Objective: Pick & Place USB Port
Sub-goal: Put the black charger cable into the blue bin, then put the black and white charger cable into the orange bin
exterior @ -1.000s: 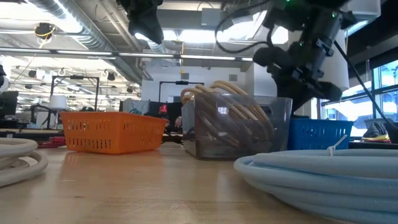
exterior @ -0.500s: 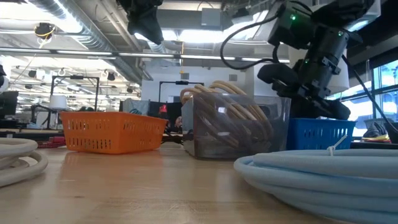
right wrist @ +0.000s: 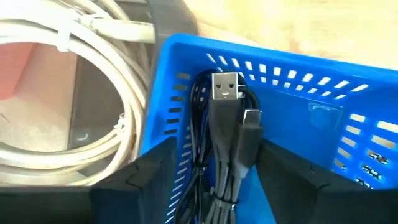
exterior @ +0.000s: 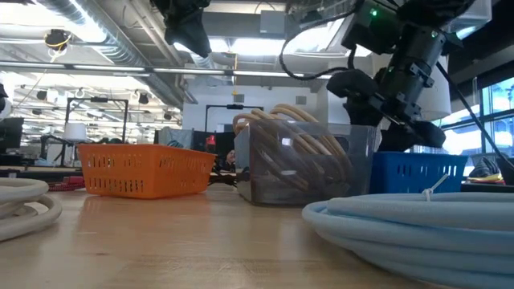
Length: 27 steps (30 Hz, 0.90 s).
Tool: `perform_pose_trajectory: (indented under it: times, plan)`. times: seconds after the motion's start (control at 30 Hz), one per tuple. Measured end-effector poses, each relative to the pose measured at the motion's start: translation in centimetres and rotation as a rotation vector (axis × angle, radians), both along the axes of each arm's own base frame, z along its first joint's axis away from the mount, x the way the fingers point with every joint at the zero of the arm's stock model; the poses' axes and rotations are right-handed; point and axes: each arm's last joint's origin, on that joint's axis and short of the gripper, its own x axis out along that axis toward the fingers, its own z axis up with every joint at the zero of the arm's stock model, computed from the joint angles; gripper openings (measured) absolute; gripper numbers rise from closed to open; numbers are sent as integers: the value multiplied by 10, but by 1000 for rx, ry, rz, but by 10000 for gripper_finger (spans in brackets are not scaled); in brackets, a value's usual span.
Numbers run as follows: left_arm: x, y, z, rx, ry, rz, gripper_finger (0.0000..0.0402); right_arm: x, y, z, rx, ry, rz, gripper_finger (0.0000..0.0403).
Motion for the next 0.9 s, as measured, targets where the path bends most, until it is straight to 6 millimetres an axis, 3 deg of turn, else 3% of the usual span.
perform_pose_trajectory:
  times: [0.2,0.4,0.6,0.73,0.9]
  plan:
    - [0,0,0,0,0,0,166,3,0,26,-41,47,40,236]
    - [0,0,0,0,0,0,166,-4,-7,84,-261,186,-45,216]
    - [0,0,0,-1,0,1,166,-26,-13,132,-420,390,-75,197]
    - [0,0,0,-3,-1,3,166,-40,-14,143,-444,506,-111,187]
    - [0,0,0,-11,-6,11,166,-47,-15,134,-422,492,-205,176]
